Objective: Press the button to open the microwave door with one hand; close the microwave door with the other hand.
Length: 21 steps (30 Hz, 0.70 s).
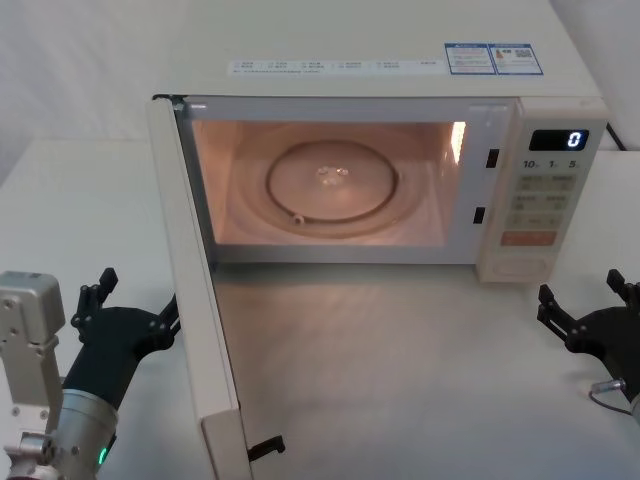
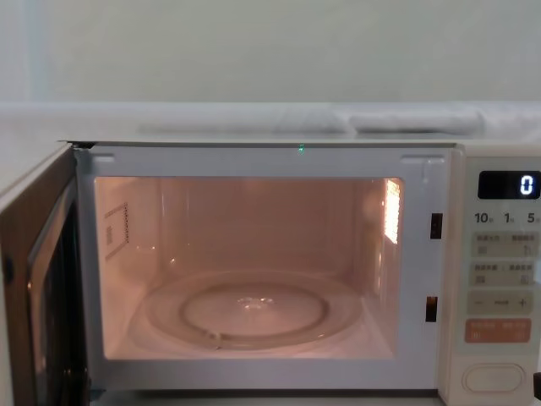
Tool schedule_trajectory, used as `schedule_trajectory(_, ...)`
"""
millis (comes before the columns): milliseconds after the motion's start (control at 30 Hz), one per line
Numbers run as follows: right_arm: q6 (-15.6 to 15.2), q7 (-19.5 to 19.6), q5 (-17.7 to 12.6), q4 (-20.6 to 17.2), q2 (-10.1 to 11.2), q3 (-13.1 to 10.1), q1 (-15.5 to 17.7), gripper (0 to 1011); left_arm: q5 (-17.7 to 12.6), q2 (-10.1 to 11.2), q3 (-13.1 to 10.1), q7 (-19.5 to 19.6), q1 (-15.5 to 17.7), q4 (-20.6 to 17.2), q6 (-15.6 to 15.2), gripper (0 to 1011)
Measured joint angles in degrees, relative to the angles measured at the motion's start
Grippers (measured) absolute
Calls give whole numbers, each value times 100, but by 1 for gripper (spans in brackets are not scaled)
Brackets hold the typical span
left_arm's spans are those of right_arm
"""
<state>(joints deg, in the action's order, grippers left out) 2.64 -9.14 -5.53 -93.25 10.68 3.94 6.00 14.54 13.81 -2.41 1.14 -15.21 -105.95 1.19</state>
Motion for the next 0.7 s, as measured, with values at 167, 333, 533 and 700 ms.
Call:
schedule_trajectory(167, 0, 3, 1, 0, -1, 3, -2, 1002, 0, 0, 0, 0, 0, 0, 0, 1001)
schedule_trajectory(333, -1, 3, 3, 0, -1, 4, -4, 1002, 0, 0, 0, 0, 0, 0, 0, 1001)
schedule_trajectory(533, -3, 3, 4, 0, -1, 4, -5, 1002, 0, 0, 0, 0, 0, 0, 0, 1001)
schedule_trajectory(700, -6, 3, 4, 0, -1, 4, -5, 1002, 0, 0, 0, 0, 0, 0, 0, 1001)
